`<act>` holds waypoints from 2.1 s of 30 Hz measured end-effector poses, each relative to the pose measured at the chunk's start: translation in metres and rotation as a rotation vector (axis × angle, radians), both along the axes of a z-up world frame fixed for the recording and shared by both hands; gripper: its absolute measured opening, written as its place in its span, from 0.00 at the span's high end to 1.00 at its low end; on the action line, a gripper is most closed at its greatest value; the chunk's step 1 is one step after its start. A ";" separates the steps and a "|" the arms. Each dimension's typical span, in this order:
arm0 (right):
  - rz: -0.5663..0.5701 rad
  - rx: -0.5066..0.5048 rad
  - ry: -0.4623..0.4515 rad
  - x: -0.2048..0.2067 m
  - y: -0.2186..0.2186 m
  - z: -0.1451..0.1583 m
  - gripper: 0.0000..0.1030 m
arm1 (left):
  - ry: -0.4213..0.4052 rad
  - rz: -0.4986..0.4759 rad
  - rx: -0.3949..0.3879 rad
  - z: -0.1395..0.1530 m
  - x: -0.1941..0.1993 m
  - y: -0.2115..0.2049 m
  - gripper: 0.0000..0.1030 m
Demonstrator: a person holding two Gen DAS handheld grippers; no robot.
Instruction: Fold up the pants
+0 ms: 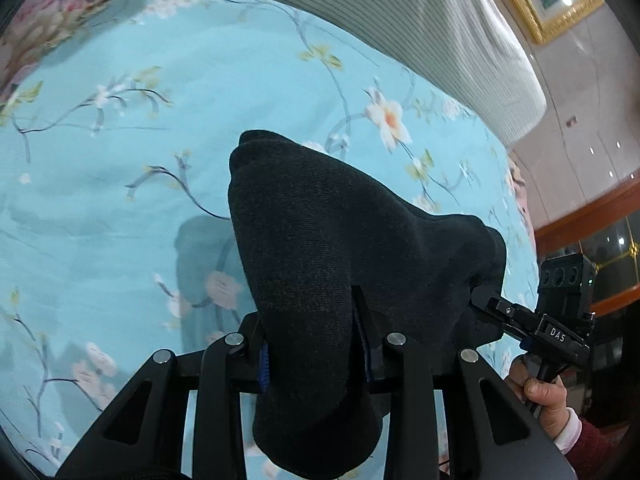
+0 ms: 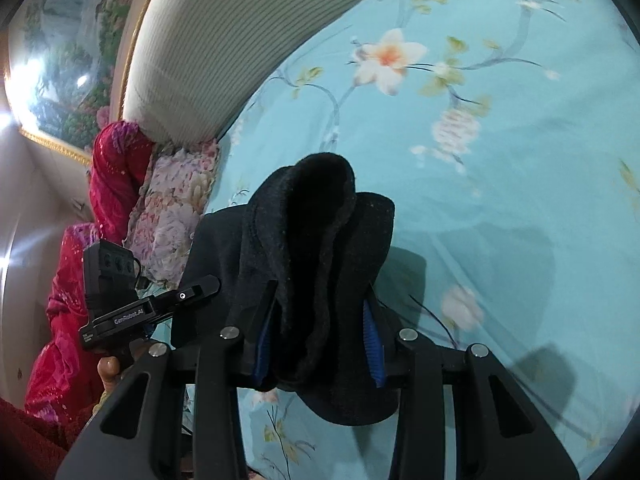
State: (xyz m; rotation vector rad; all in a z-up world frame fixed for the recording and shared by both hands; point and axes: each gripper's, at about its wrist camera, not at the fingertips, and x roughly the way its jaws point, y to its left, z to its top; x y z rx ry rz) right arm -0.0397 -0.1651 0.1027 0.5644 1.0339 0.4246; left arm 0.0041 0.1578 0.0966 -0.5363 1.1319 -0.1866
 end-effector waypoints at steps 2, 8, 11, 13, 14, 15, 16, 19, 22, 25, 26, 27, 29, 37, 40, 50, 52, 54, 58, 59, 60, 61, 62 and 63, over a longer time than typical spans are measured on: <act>0.032 -0.010 -0.004 0.012 0.009 0.001 0.61 | -0.004 0.029 0.008 0.002 0.000 0.015 0.69; 0.113 -0.032 -0.009 0.048 0.039 -0.001 0.61 | -0.011 0.098 0.025 0.002 0.006 0.048 0.69; 0.137 -0.037 -0.008 0.063 0.050 -0.002 0.61 | -0.011 0.119 0.029 0.001 0.010 0.060 0.69; 0.154 -0.043 -0.007 0.074 0.057 -0.004 0.61 | -0.009 0.134 0.034 -0.001 0.013 0.069 0.69; 0.159 -0.044 -0.006 0.079 0.059 -0.005 0.61 | -0.008 0.141 0.035 -0.002 0.014 0.074 0.69; 0.166 -0.048 -0.004 0.084 0.063 -0.006 0.61 | -0.007 0.147 0.036 -0.003 0.015 0.076 0.69; 0.171 -0.051 -0.003 0.087 0.065 -0.006 0.61 | -0.006 0.153 0.037 -0.004 0.017 0.078 0.69; 0.179 -0.056 0.006 0.097 0.070 -0.010 0.61 | 0.000 0.162 0.040 -0.009 0.019 0.079 0.69; 0.188 -0.061 0.021 0.104 0.071 -0.016 0.61 | 0.012 0.169 0.037 -0.015 0.021 0.081 0.69; 0.194 -0.064 0.029 0.108 0.071 -0.021 0.61 | 0.016 0.172 0.040 -0.019 0.021 0.080 0.69; 0.195 -0.063 0.031 0.109 0.070 -0.022 0.61 | 0.017 0.171 0.043 -0.019 0.021 0.080 0.69; 0.196 -0.063 0.033 0.110 0.070 -0.023 0.61 | 0.019 0.170 0.047 -0.020 0.022 0.080 0.69; 0.196 -0.063 0.038 0.112 0.069 -0.026 0.61 | 0.024 0.171 0.051 -0.022 0.023 0.078 0.69; 0.195 -0.061 0.064 0.117 0.065 -0.031 0.59 | 0.042 0.181 0.043 -0.033 0.022 0.079 0.63; 0.193 -0.061 0.079 0.118 0.062 -0.033 0.54 | 0.043 0.186 0.048 -0.038 0.021 0.080 0.56; 0.208 -0.127 0.064 0.115 0.056 -0.033 0.38 | 0.046 0.184 0.084 -0.040 0.018 0.082 0.40; 0.202 -0.142 0.059 0.112 0.051 -0.031 0.35 | 0.050 0.190 0.083 -0.039 0.015 0.083 0.36; 0.198 -0.149 0.054 0.109 0.047 -0.029 0.34 | 0.053 0.196 0.085 -0.038 0.013 0.085 0.35; 0.186 -0.170 0.040 0.102 0.044 -0.024 0.33 | 0.055 0.191 0.119 -0.034 0.005 0.084 0.32; 0.184 -0.174 0.035 0.100 0.044 -0.023 0.33 | 0.057 0.186 0.133 -0.033 0.004 0.082 0.31; 0.181 -0.184 0.030 0.098 0.043 -0.022 0.33 | 0.060 0.181 0.154 -0.032 0.002 0.080 0.30; 0.179 -0.196 0.027 0.097 0.044 -0.022 0.31 | 0.059 0.176 0.164 -0.032 0.000 0.079 0.30; 0.177 -0.206 0.025 0.096 0.044 -0.022 0.30 | 0.059 0.169 0.179 -0.032 -0.001 0.077 0.30; 0.176 -0.214 0.023 0.096 0.044 -0.022 0.30 | 0.061 0.168 0.193 -0.034 -0.004 0.076 0.29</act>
